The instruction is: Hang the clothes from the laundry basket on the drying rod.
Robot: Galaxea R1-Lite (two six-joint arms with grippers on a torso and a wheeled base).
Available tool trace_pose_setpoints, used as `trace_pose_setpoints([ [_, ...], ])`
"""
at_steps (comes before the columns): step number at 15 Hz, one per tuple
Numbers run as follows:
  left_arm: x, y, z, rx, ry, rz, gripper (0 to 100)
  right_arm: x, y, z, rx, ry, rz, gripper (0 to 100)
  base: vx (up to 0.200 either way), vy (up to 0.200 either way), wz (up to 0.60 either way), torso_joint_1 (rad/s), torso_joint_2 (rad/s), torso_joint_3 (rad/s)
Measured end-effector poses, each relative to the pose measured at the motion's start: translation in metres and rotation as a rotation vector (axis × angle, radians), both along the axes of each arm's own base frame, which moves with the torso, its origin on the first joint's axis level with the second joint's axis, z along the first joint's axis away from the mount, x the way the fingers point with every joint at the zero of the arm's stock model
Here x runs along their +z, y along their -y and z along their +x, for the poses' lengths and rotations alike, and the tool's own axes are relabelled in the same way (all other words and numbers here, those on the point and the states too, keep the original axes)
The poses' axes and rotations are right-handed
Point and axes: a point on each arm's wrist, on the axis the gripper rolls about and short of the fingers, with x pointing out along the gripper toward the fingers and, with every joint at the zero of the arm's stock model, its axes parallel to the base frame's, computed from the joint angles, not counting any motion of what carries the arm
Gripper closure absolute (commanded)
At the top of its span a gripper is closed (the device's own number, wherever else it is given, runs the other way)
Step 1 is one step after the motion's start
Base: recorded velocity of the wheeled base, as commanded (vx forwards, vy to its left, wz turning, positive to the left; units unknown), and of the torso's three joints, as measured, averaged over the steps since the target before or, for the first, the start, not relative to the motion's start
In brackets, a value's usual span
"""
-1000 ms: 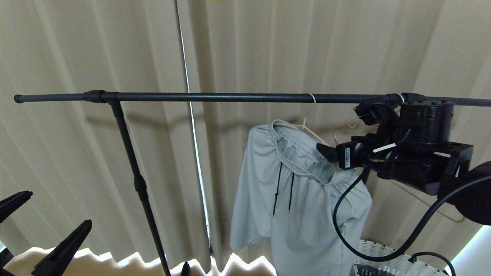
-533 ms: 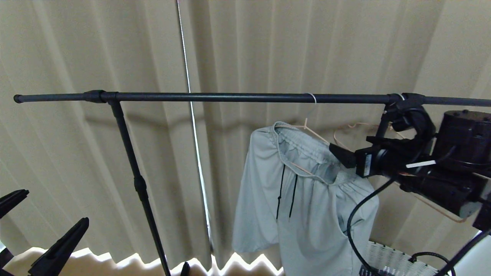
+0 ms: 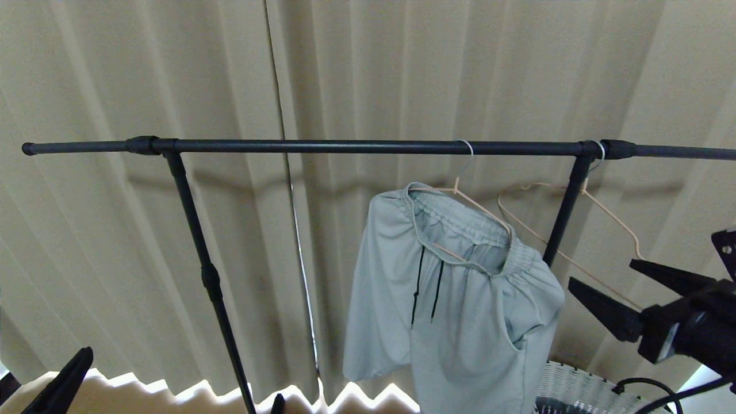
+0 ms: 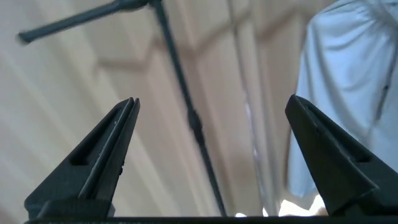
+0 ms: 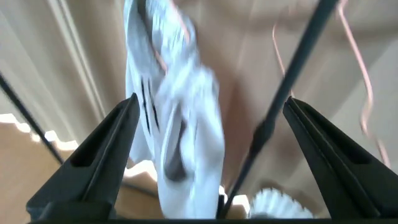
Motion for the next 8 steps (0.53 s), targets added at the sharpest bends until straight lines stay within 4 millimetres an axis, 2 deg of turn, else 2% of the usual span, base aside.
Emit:
trace_pose_setpoints([
  [3, -0.028, 0.0, -0.025, 0.055, -0.142, -0.012, 0, -0.021, 0.016, -0.028, -0.041, -0.135, -0.057, 0, 0.0, 0.0, 0.0, 0.0, 0.0, 0.0],
  [5, -0.049, 0.001, -0.044, 0.082, -0.237, -0.028, 0, -0.027, 0.028, -0.045, -0.099, -0.197, -0.074, 0, 0.0, 0.0, 0.0, 0.0, 0.0, 0.0],
  [8, -0.059, 0.001, -0.056, 0.135, -0.2, -0.141, 0, -0.03, 0.042, -0.068, -0.19, -0.212, -0.069, 0, 0.0, 0.0, 0.0, 0.0, 0.0, 0.0],
])
